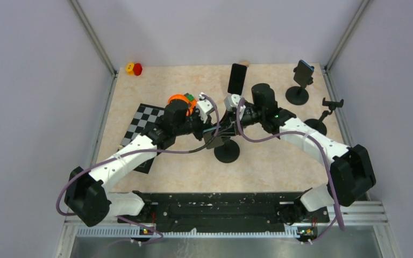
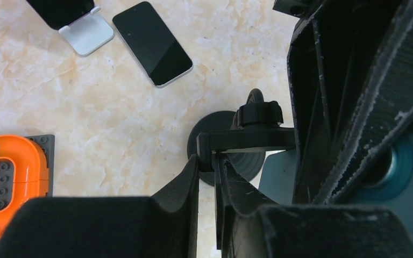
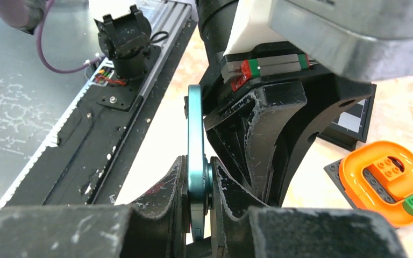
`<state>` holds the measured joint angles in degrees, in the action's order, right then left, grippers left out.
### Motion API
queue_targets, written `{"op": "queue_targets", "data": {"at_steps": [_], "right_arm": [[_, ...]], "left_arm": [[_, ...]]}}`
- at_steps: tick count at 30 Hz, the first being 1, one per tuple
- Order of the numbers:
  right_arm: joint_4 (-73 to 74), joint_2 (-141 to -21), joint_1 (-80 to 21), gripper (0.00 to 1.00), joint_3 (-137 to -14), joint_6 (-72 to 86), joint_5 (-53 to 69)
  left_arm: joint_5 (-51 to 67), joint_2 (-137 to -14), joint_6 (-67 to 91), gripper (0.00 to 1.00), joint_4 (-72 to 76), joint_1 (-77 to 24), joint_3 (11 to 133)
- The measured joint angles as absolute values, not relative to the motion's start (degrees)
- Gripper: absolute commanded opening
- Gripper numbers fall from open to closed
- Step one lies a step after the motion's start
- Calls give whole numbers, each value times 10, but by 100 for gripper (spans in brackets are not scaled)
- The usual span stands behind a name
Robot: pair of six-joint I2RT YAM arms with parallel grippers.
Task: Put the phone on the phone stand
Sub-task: Install the phone on the phone stand.
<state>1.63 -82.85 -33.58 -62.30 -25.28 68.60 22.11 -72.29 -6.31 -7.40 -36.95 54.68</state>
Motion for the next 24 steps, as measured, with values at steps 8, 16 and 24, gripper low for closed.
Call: {"op": "queue_targets", "data": {"at_steps": [8, 16, 24], "right_arm": [[13, -829, -328, 0, -623, -250, 691], [15, -825, -326, 0, -622, -241, 681], [15, -773, -316, 0, -581, -216, 613]], "left_arm": [[234, -727, -61, 0, -73, -368, 547], [223, -727, -51, 0, -69, -368, 547], [196, -727, -24, 0, -59, -377, 546]]}}
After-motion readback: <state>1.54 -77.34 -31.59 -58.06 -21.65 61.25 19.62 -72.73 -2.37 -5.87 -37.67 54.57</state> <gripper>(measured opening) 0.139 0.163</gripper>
